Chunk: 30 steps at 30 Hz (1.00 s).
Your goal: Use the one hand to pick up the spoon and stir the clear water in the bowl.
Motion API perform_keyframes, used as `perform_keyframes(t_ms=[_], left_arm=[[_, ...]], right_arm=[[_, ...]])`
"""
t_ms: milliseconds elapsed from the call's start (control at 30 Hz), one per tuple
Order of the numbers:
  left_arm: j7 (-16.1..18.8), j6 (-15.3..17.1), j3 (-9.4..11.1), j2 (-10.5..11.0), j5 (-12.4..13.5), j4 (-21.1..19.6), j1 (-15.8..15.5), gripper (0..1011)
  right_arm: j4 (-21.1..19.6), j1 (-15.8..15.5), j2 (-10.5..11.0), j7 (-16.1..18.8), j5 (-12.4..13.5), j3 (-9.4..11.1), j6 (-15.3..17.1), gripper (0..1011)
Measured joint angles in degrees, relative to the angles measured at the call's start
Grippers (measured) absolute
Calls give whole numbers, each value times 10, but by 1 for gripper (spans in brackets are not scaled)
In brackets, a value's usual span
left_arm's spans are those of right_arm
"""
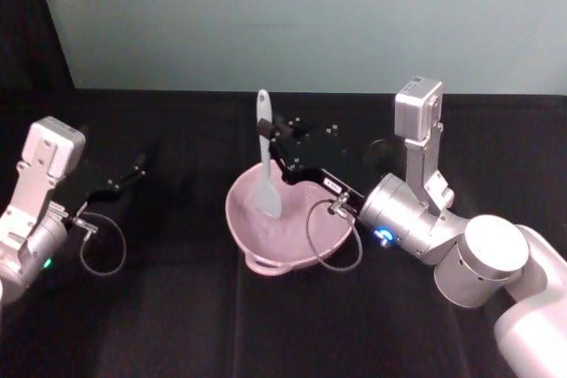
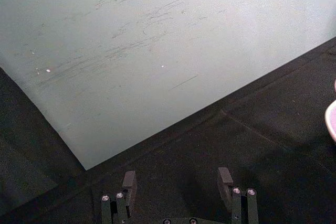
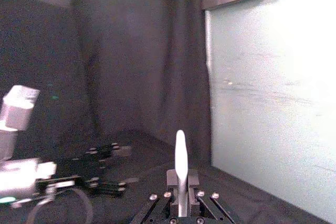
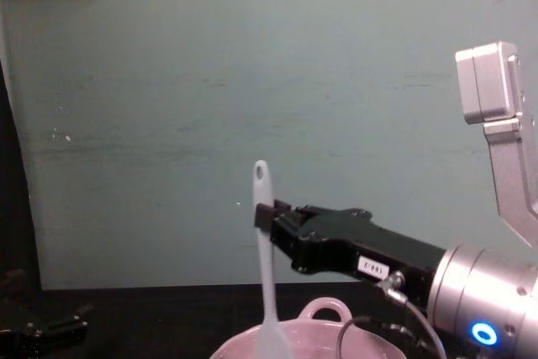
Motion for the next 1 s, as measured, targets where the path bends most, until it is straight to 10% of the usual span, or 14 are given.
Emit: perform_keyframes(t_ms=[400,1000], left_arm=[[0,0,0,0,0,0,0,1011],[0,0,0,0,0,0,0,1011]], right_arm=[[37,18,2,-23,-26,31,-27,111],[-91,-70,55,2,7,40,21,111]])
